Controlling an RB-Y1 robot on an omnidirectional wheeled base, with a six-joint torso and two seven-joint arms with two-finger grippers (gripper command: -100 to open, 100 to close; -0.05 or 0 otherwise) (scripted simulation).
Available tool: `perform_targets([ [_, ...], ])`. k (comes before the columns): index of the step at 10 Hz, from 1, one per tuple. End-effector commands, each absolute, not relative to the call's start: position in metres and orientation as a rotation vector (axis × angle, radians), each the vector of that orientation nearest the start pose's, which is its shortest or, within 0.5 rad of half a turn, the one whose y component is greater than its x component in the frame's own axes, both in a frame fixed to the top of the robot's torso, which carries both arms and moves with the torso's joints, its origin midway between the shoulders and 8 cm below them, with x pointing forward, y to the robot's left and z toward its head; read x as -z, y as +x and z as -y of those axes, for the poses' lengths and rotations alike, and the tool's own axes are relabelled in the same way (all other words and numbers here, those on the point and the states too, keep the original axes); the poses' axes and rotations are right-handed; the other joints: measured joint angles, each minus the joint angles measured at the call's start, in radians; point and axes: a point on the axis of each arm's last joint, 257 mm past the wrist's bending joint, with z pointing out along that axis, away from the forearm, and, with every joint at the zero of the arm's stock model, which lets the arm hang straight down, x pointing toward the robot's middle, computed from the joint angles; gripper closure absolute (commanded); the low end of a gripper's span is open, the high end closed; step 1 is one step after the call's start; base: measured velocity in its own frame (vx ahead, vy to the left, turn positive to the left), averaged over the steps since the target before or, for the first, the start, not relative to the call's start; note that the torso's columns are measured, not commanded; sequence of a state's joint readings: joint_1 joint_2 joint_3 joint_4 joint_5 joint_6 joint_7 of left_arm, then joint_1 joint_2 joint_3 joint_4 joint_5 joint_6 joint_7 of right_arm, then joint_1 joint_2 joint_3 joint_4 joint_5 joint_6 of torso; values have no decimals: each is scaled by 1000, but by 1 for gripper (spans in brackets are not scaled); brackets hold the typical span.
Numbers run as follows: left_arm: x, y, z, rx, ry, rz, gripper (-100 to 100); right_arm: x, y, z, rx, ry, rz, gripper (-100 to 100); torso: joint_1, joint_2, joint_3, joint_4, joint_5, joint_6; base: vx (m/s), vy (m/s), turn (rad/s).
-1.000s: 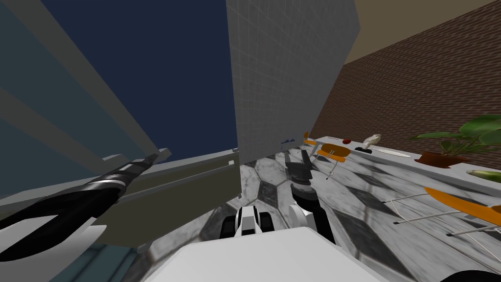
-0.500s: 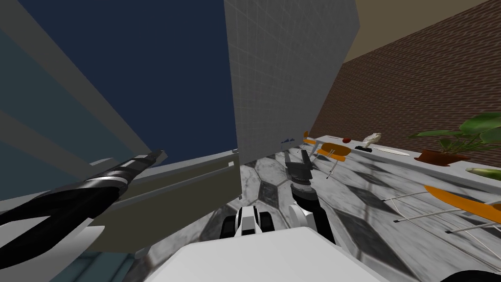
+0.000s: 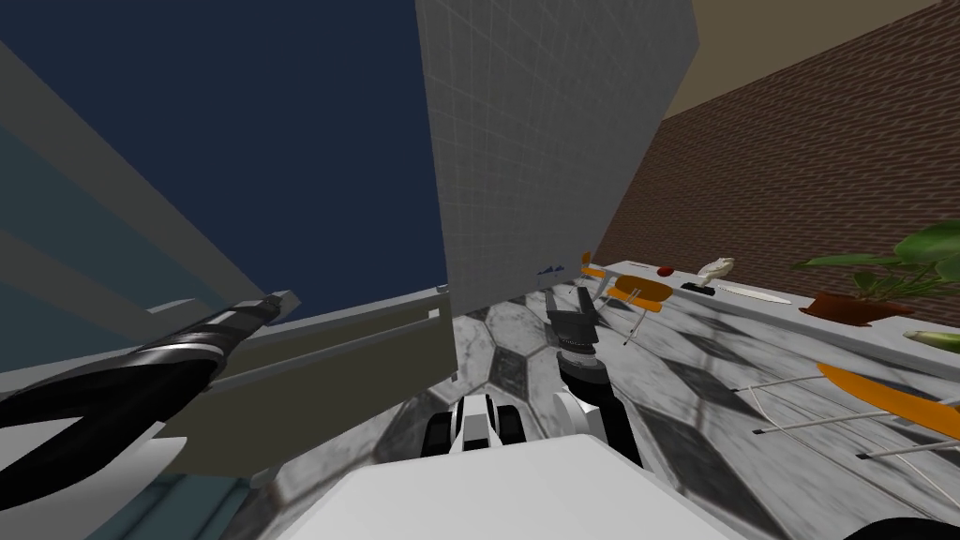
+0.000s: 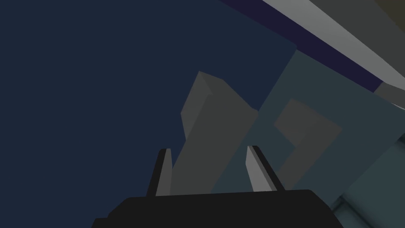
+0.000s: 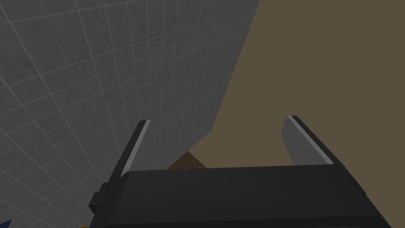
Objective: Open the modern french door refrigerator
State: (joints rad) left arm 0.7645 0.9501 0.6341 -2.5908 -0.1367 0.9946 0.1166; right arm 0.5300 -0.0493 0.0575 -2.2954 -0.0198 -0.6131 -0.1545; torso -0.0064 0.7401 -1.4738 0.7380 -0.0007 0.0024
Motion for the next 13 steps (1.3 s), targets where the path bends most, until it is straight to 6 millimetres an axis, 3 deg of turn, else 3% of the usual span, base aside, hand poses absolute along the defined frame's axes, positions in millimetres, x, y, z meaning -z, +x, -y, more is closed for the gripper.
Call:
perform_targets([
  [1, -26, 309, -557, -222, -855, -1344, 100, -41, 321, 257, -1534, 618, -535, 0, 3, -2, -2, 0, 0, 0, -37, -242, 31],
  [6, -34, 274, -602, -358, -966, -1255, 100, -41, 321, 257, -1534, 619, -535, 0, 1, -1, -2, 2, -3, -1, -44, -278, 33],
  [7, -28, 278, -597, -346, -957, -1275, 100, -41, 321, 257, -1534, 618, -535, 0, 1, 1, -1, 3, -4, -1, -28, -129, 26],
  [9, -23, 259, -612, -405, -1022, -1252, 100, -41, 321, 258, -1534, 618, -535, 0, 9, -3, -4, 2, -2, -2, 21, -143, 14],
  [13, -24, 239, -625, -469, -1077, -1214, 100, -41, 321, 258, -1534, 619, -535, 0, 2, -3, -2, -1, 0, -1, 38, -176, 27],
])
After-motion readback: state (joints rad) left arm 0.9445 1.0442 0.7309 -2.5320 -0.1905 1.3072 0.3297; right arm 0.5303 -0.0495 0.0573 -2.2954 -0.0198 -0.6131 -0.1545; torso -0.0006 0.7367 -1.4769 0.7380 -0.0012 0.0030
